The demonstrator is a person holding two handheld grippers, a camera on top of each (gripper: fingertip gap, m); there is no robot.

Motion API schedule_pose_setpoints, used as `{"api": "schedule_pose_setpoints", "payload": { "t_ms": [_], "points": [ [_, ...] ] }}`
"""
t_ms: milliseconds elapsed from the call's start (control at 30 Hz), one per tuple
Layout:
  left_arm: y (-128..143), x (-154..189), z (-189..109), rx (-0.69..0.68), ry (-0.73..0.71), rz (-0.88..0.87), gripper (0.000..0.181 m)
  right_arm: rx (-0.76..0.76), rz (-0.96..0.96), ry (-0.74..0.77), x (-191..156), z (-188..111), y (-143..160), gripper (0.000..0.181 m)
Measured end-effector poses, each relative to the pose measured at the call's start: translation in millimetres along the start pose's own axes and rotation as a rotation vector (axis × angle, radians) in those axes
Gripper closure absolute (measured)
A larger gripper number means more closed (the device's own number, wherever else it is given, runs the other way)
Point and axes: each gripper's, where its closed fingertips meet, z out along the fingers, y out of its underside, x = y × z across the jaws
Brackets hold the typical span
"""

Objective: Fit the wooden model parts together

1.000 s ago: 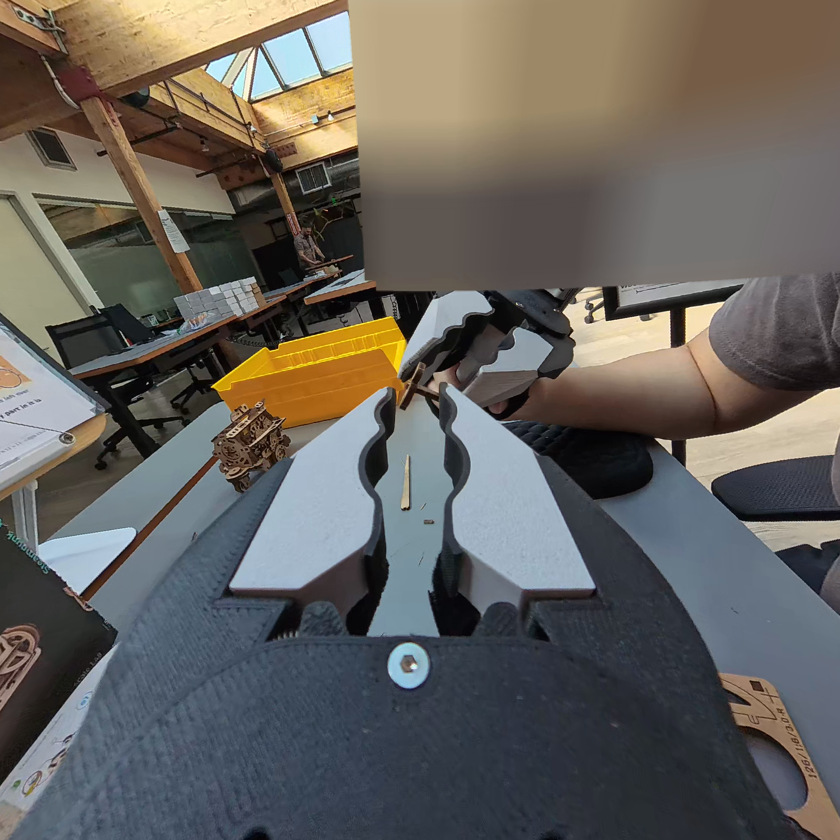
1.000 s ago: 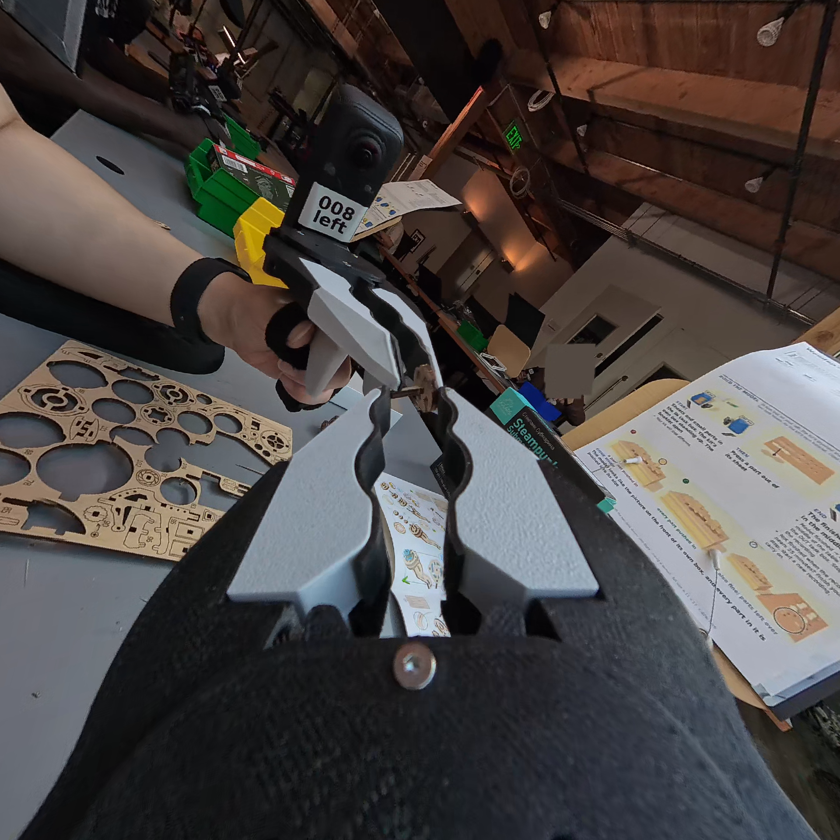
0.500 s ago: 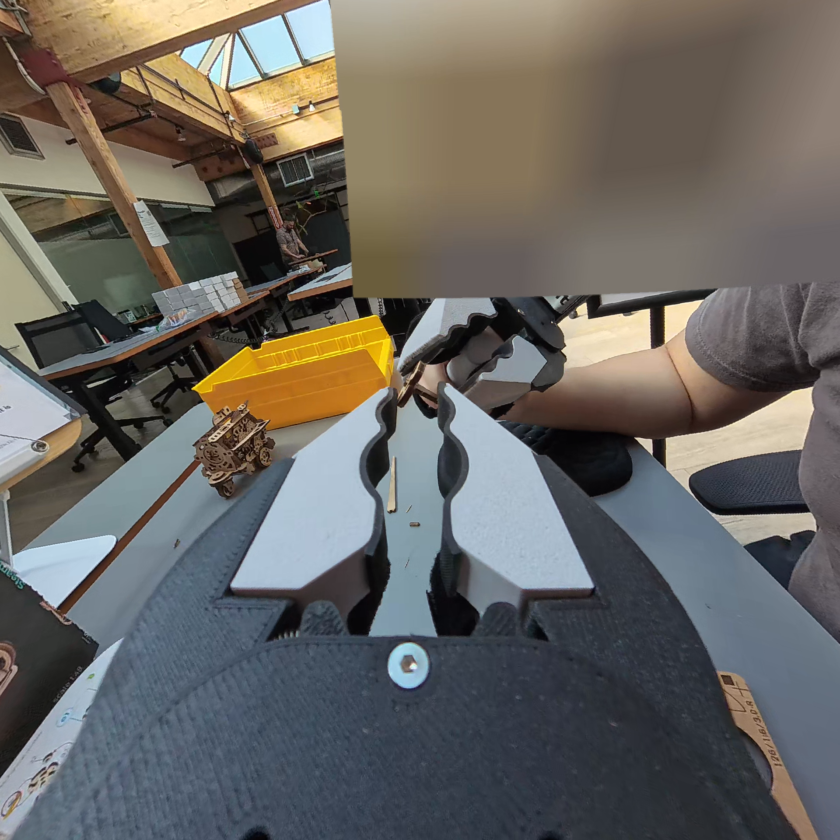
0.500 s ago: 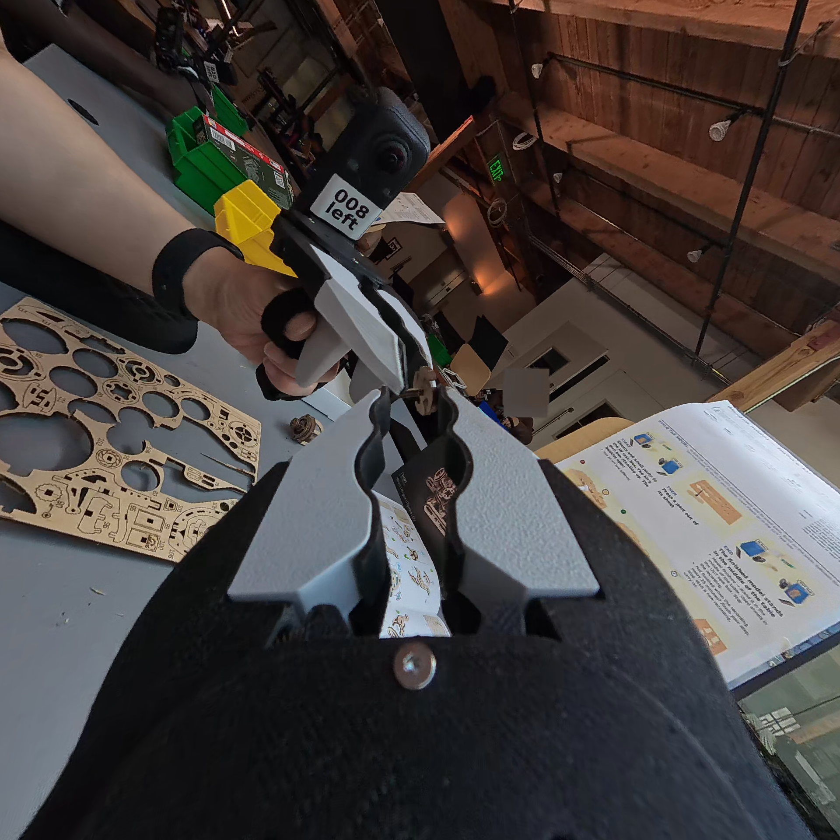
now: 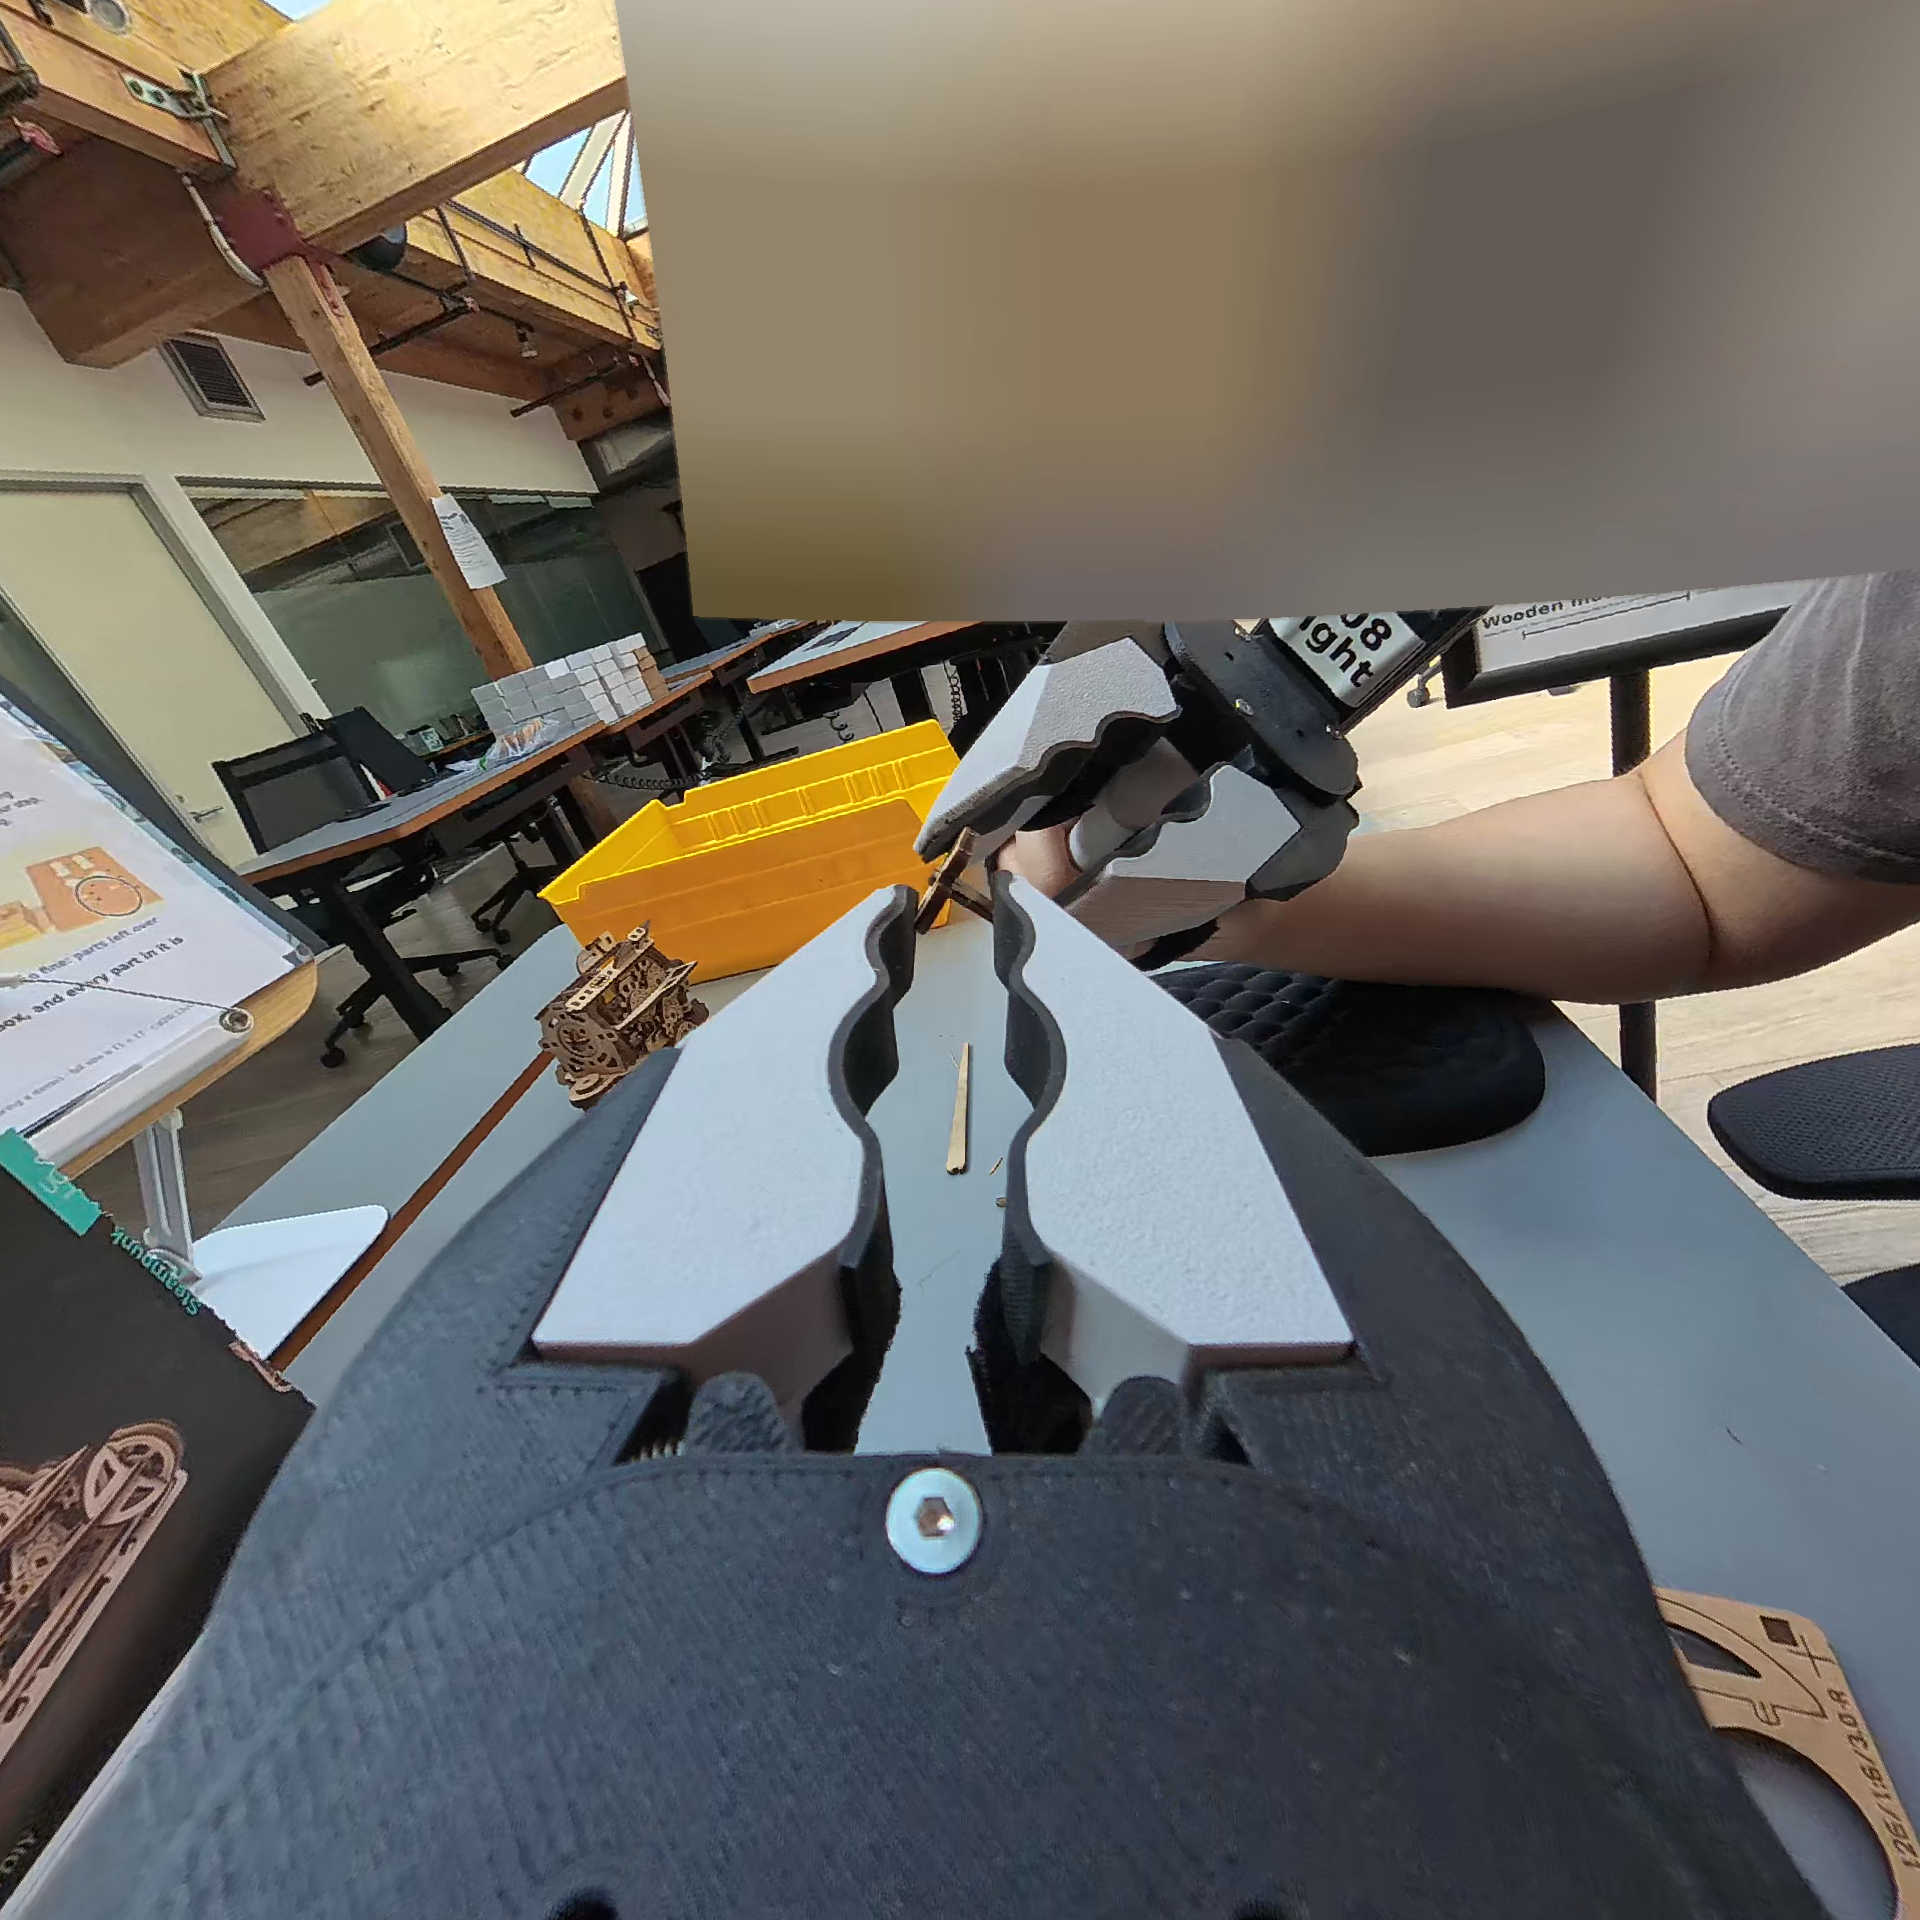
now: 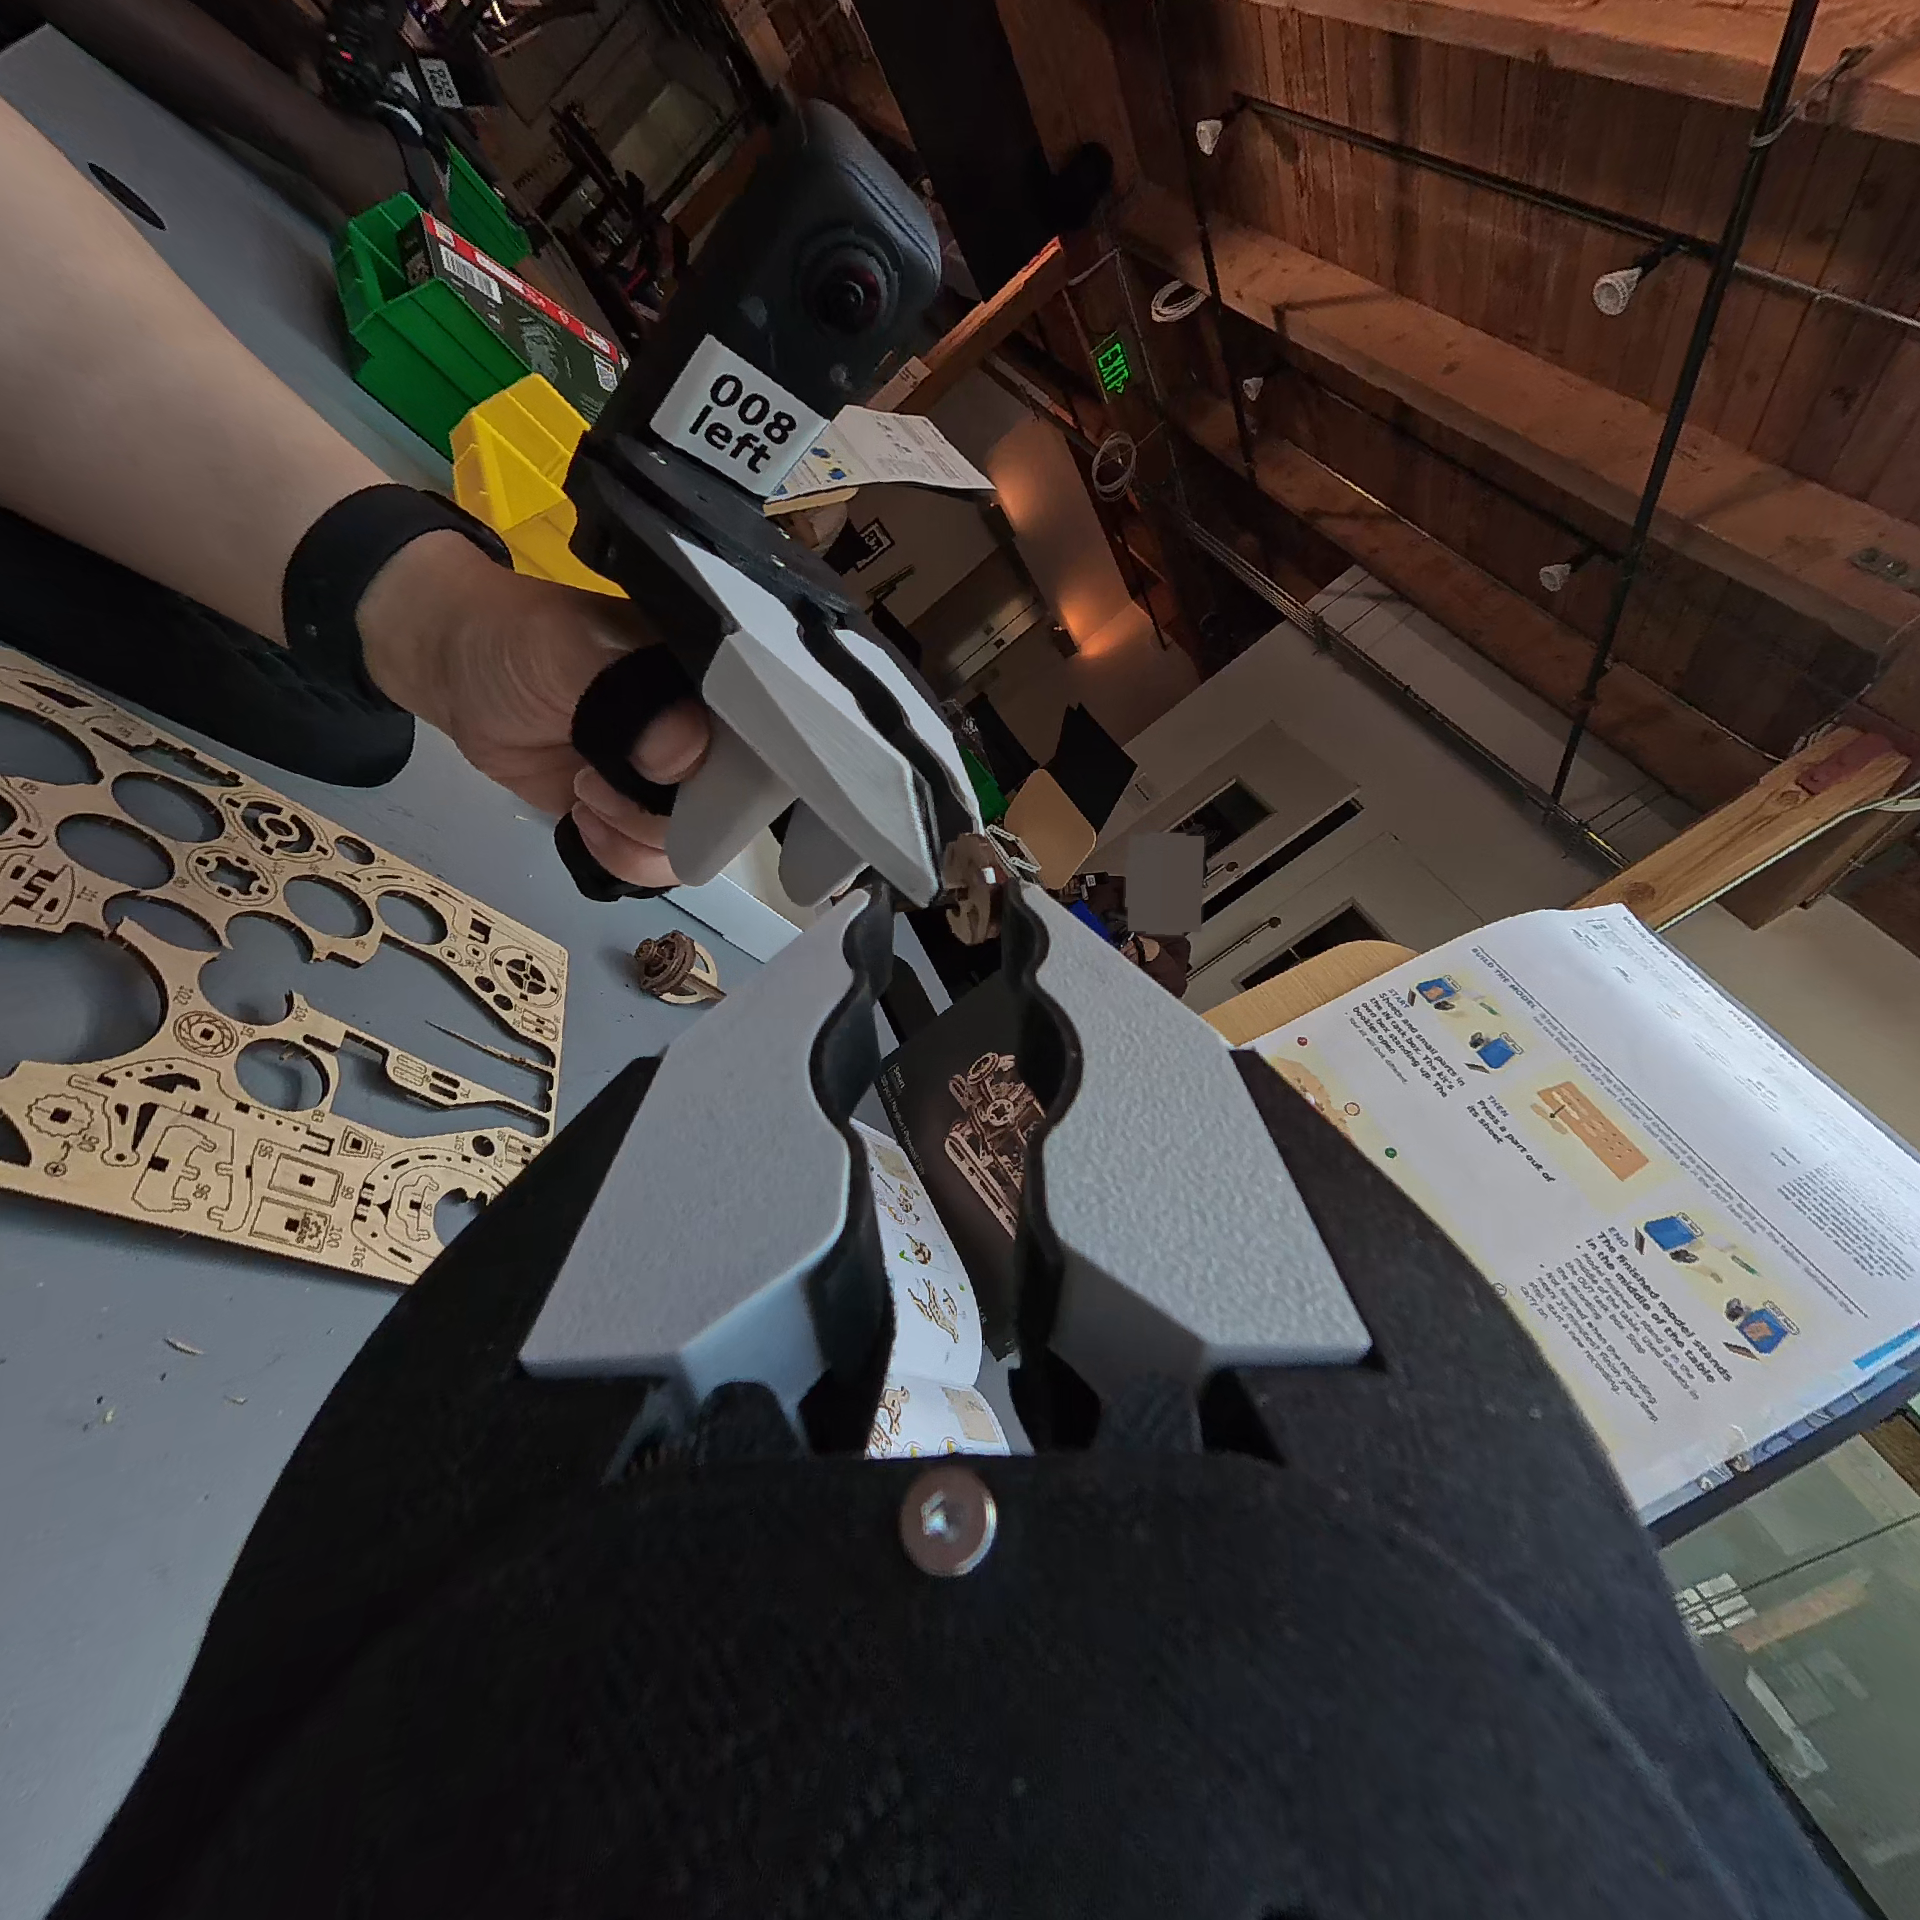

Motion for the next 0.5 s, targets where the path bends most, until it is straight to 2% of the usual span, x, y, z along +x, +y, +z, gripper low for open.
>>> {"api": "schedule_pose_setpoints", "payload": {
  "t_ms": [33,167,367,500],
  "points": [
    [0.2,-0.2,0.0,-0.001,-0.002,-0.003,0.168,-0.001,0.001,0.000,-0.1,0.1,0.4,0.162],
    [1.3,-2.6,-0.3,-0.006,-0.015,0.010,0.169,-0.006,0.051,-0.005,0.8,1.3,2.7,0.162],
    [-0.2,-6.2,-2.2,0.007,-0.056,0.082,0.168,0.002,0.288,-0.065,2.7,3.8,7.8,0.162],
    [0.0,-6.4,-4.1,0.007,-0.051,0.099,0.167,0.005,0.378,-0.099,0.4,5.7,8.7,0.162]
  ]
}}
